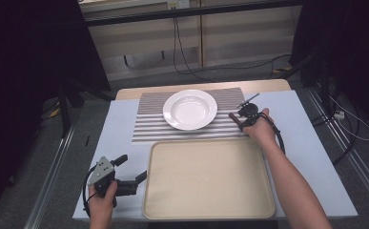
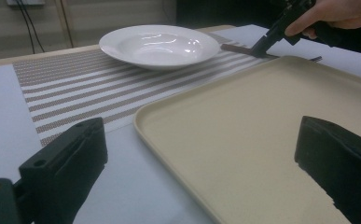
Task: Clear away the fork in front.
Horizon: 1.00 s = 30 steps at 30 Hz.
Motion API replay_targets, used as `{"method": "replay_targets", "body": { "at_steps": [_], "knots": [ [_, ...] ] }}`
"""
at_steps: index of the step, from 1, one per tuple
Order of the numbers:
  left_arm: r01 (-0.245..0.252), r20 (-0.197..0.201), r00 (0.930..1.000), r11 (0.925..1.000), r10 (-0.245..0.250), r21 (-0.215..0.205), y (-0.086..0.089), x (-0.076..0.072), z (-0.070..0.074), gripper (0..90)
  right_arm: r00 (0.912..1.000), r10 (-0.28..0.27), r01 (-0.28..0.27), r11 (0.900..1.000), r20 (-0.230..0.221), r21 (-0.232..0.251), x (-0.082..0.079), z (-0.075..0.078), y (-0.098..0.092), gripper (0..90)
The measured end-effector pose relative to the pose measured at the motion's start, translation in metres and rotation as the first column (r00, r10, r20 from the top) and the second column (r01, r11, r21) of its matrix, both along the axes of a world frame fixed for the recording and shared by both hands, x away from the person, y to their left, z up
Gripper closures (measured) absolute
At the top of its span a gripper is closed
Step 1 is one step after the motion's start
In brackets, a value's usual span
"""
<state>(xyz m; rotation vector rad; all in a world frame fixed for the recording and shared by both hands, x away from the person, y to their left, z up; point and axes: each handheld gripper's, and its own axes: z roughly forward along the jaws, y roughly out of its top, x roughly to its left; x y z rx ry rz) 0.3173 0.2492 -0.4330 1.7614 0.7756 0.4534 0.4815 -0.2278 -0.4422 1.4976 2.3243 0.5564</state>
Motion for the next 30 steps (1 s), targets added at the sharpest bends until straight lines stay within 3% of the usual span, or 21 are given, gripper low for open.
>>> {"method": "replay_targets", "body": {
  "at_steps": [5, 13, 17, 22, 24, 26, 30],
  "knots": [
    [0.001, 0.000, 1.0000, 1.0000, -0.001, 0.004, -0.001, -0.001, 0.000, 2.6, 0.9999, 0.002, -0.002, 1.000, 0.015, 0.007, -0.001, -0.001, -0.001, 77.7],
    [0.000, 0.000, 1.0000, 0.9998, 0.000, 0.022, -0.001, -0.003, 0.000, 2.6, 0.9997, -0.021, 0.022, 0.996, -0.012, 0.081, 0.002, 0.000, -0.009, 78.0],
    [-0.023, 0.007, 0.9997, 0.9997, 0.023, -0.002, 0.003, -0.004, 0.002, 2.6, 0.9999, -0.015, 0.016, 0.996, -0.004, 0.089, 0.000, 0.000, -0.011, 78.0],
    [-0.013, 0.007, 0.9999, 0.9999, 0.013, 0.000, 0.002, -0.002, 0.002, 2.6, 0.9991, -0.008, 0.004, 0.996, 0.041, 0.086, -0.002, 0.002, -0.010, 78.1],
    [-0.008, 0.007, 0.9999, 1.0000, 0.008, 0.002, 0.001, -0.002, 0.001, 2.5, 0.9974, -0.013, 0.006, 0.994, 0.071, 0.106, -0.003, 0.007, -0.014, 78.1],
    [-0.006, 0.007, 1.0000, 0.9999, 0.006, 0.011, 0.002, -0.002, 0.001, 2.5, 0.9929, -0.026, 0.007, 0.987, 0.116, 0.158, -0.004, 0.020, -0.021, 78.1],
    [-0.015, 0.008, 0.9999, 0.9999, 0.015, -0.002, 0.004, -0.003, 0.002, 2.5, 0.9866, -0.031, 0.001, 0.984, 0.160, 0.181, -0.006, 0.031, -0.027, 78.1]
  ]
}}
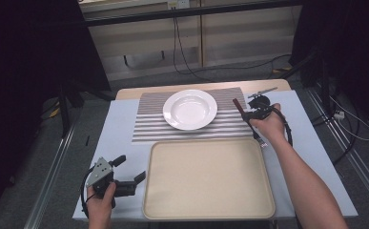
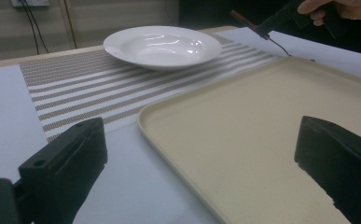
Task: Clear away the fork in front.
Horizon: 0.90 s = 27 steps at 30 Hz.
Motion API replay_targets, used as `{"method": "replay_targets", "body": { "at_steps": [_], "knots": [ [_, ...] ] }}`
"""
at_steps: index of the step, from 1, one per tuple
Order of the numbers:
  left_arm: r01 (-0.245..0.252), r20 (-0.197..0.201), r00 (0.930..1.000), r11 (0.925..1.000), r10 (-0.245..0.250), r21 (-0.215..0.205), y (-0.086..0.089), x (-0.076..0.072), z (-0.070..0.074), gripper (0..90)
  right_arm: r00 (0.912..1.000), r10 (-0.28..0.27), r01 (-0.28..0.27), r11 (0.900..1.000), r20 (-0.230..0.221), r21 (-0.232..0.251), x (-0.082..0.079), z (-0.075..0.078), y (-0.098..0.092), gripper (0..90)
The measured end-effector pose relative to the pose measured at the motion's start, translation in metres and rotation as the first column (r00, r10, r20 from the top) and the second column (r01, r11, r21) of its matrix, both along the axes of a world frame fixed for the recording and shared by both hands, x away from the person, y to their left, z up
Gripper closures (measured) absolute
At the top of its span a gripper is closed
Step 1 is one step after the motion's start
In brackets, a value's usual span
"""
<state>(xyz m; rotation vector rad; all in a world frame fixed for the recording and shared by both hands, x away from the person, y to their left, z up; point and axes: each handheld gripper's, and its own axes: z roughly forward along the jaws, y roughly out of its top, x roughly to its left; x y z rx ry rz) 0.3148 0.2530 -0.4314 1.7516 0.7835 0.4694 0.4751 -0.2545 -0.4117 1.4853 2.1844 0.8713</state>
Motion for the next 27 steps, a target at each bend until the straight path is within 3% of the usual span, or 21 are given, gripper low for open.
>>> {"method": "replay_targets", "body": {
  "at_steps": [2, 6, 8, 11, 14, 16, 17, 23, 27],
  "knots": [
    [-0.004, 0.000, 1.0000, 1.0000, 0.004, -0.003, 0.000, -0.001, 0.000, 2.5, 0.9987, -0.012, 0.011, 1.000, 0.049, 0.012, -0.002, 0.010, -0.005, 78.1],
    [-0.003, 0.000, 1.0000, 1.0000, 0.003, 0.006, 0.001, -0.003, 0.000, 2.5, 0.9958, -0.018, 0.015, 0.999, 0.090, 0.032, -0.005, 0.020, -0.010, 78.1],
    [-0.006, 0.000, 1.0000, 1.0000, 0.006, 0.004, 0.002, -0.004, 0.000, 2.5, 0.9905, -0.017, 0.007, 0.997, 0.137, 0.074, -0.011, 0.030, -0.013, 78.1],
    [-0.009, -0.002, 1.0000, 1.0000, 0.009, -0.003, 0.003, -0.004, 0.000, 2.5, 0.9861, -0.010, -0.007, 0.995, 0.166, 0.099, -0.017, 0.034, -0.012, 78.1],
    [-0.008, -0.001, 1.0000, 1.0000, 0.008, -0.001, 0.003, -0.004, 0.001, 2.5, 0.9765, -0.006, -0.033, 0.984, 0.216, 0.175, -0.031, 0.035, -0.009, 78.1],
    [-0.006, -0.003, 1.0000, 1.0000, 0.006, -0.004, 0.002, -0.004, 0.001, 2.5, 0.9647, 0.005, -0.067, 0.972, 0.263, 0.227, -0.046, 0.036, -0.004, 78.0],
    [-0.004, -0.001, 1.0000, 1.0000, 0.004, -0.002, 0.001, -0.004, 0.001, 2.5, 0.9647, 0.005, -0.067, 0.972, 0.263, 0.227, -0.046, 0.036, -0.004, 78.0],
    [0.004, -0.003, 1.0000, 1.0000, -0.004, -0.002, -0.001, -0.003, 0.002, 2.5, 0.9413, 0.020, -0.127, 0.946, 0.337, 0.298, -0.078, 0.040, 0.004, 78.0],
    [0.004, -0.002, 1.0000, 1.0000, -0.004, -0.004, -0.003, -0.001, 0.004, 2.5, 0.9286, 0.023, -0.153, 0.933, 0.370, 0.326, -0.102, 0.031, 0.013, 78.0]
  ]
}}
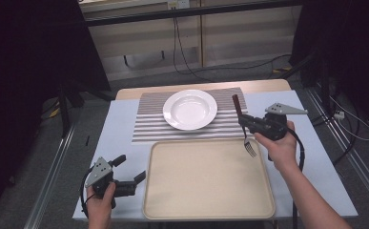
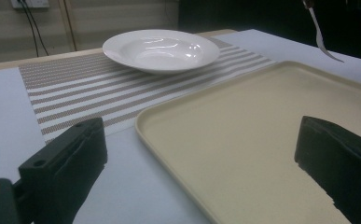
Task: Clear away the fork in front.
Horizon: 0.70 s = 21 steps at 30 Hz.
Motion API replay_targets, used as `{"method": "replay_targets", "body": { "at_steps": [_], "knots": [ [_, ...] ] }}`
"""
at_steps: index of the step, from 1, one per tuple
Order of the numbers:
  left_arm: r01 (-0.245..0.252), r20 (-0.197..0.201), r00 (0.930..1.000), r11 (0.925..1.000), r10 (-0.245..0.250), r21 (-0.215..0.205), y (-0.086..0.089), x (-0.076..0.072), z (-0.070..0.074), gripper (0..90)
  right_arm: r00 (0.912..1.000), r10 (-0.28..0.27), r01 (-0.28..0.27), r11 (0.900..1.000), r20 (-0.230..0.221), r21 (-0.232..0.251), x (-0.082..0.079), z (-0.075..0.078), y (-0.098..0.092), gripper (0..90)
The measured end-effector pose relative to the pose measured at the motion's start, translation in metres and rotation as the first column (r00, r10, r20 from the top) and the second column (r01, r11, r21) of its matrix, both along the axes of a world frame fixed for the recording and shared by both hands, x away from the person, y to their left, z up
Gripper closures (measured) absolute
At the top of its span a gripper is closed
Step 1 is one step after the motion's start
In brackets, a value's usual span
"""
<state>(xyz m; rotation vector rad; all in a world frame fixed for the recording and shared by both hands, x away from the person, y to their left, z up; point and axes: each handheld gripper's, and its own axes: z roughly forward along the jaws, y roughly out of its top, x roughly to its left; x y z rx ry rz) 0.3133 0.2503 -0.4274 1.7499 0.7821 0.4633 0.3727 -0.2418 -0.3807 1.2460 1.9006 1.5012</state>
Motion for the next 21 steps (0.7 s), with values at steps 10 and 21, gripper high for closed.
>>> {"method": "replay_targets", "body": {
  "at_steps": [10, 21],
  "knots": [
    [0.038, 0.012, 0.9992, 0.9988, -0.038, 0.032, -0.017, 0.000, 0.007, 2.5, 0.9986, 0.027, -0.030, 0.998, 0.044, 0.062, -0.035, -0.017, 0.018, 77.9],
    [0.040, 0.014, 0.9991, 0.9990, -0.040, -0.020, -0.030, 0.005, 0.019, 2.3, 0.9951, 0.063, -0.069, 0.995, 0.076, 0.078, -0.042, -0.019, 0.034, 77.9]
  ]
}}
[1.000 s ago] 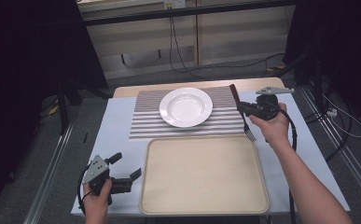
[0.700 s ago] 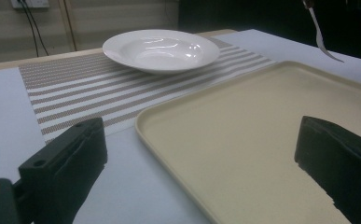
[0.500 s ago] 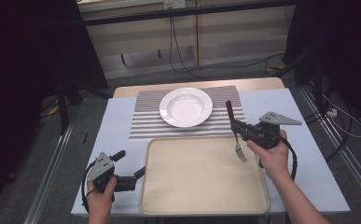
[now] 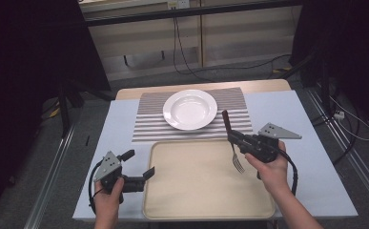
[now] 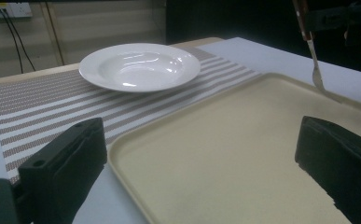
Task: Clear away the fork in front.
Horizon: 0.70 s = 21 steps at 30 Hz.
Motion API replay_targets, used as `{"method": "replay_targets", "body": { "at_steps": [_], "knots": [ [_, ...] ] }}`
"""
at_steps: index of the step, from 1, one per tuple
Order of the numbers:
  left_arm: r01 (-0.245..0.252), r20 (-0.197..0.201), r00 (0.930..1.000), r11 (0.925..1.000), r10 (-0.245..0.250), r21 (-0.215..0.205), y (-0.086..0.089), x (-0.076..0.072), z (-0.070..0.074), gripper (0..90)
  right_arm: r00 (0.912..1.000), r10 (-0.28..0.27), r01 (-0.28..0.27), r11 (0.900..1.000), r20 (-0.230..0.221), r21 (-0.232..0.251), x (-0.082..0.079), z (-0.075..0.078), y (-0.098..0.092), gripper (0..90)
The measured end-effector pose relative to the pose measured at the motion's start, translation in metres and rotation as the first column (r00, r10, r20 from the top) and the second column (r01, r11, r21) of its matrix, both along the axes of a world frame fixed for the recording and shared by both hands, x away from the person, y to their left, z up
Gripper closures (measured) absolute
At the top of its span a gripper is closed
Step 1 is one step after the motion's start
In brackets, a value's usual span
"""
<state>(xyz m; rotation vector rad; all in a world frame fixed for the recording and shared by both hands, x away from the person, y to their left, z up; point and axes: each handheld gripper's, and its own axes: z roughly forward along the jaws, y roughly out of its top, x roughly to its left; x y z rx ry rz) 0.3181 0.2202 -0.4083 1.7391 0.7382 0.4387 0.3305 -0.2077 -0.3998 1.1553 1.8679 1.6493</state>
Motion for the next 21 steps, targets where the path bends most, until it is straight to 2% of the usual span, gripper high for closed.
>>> {"method": "replay_targets", "body": {
  "at_steps": [4, 7, 12, 14, 21],
  "knots": [
    [0.013, -0.001, 0.9999, 0.9999, -0.013, -0.002, -0.009, 0.003, 0.005, 2.2, 0.9997, 0.025, -0.025, 1.000, -0.006, 0.005, 0.001, -0.002, 0.010, 77.9],
    [0.034, -0.008, 0.9994, 0.9994, -0.034, -0.012, -0.017, 0.007, 0.009, 2.2, 0.9993, 0.031, -0.030, 0.999, 0.023, -0.015, -0.001, 0.000, 0.018, 77.9],
    [0.050, -0.003, 0.9988, 0.9983, -0.050, -0.030, -0.028, 0.013, 0.017, 2.2, 0.9981, 0.050, -0.050, 0.999, 0.035, -0.003, -0.002, 0.001, 0.026, 77.9],
    [0.057, -0.006, 0.9983, 0.9972, -0.057, -0.048, -0.032, 0.015, 0.021, 2.2, 0.9977, 0.060, -0.061, 0.998, 0.031, 0.003, -0.002, 0.000, 0.029, 77.9],
    [0.070, -0.014, 0.9974, 0.9953, -0.071, -0.067, -0.047, 0.027, 0.031, 2.3, 0.9970, 0.075, -0.075, 0.997, 0.018, -0.001, -0.003, -0.005, 0.035, 77.9]
  ]
}}
